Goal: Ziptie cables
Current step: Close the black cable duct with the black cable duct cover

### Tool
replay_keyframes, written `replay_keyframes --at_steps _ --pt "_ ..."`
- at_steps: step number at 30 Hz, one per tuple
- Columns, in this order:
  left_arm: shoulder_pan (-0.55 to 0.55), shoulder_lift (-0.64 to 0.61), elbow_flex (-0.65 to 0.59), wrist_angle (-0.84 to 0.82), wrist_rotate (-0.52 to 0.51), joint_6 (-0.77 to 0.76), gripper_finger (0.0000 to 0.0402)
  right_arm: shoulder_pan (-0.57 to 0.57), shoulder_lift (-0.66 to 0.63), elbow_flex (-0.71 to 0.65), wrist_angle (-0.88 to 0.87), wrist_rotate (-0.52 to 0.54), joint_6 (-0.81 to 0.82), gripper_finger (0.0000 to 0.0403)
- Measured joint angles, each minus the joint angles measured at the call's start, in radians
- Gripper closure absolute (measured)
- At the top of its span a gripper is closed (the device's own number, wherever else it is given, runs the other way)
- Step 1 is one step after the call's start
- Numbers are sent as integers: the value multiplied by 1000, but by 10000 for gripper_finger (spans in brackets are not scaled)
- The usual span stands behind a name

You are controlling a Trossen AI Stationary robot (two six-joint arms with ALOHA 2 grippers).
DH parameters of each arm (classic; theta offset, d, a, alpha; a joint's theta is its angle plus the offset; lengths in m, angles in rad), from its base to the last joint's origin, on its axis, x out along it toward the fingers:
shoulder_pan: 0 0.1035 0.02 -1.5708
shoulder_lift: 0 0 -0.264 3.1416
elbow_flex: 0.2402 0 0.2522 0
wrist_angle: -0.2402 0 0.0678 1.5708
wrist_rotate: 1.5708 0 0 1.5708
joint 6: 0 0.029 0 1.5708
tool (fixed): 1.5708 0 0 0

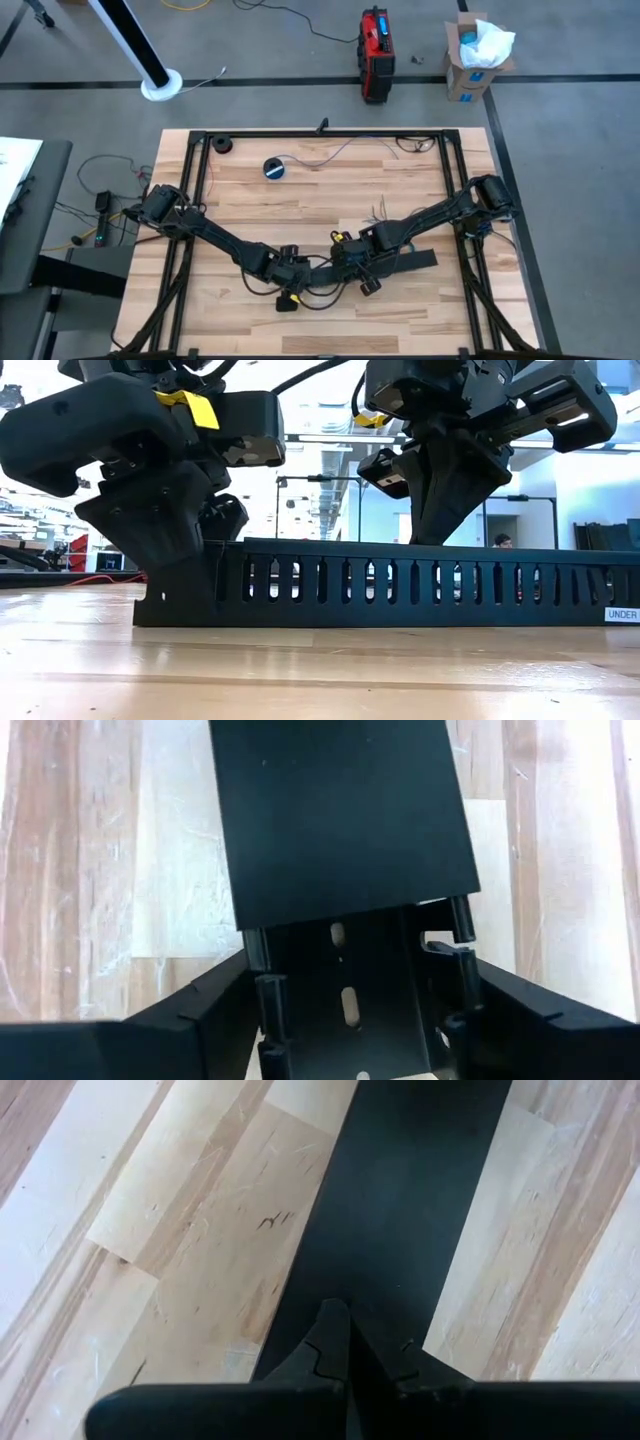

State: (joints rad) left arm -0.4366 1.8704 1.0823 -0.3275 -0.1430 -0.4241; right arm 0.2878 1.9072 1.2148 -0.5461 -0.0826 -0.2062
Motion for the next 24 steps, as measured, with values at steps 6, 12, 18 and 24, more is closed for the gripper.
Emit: replay_keyframes --at_steps 6,12,18,24 --pt "0 -1 -2 1 -27 -5 156 0 0 0 -1 0 8 403" --pt "2 -1 -3 3 -63 3 157 -1 0 0 0 -1 16 403" --pt "17 0 -4 2 -80 20 158 -2 6 24 8 -18 -7 403" --pt "24 1 -4 5 -95 24 158 -23 11 33 58 -25 -28 403"
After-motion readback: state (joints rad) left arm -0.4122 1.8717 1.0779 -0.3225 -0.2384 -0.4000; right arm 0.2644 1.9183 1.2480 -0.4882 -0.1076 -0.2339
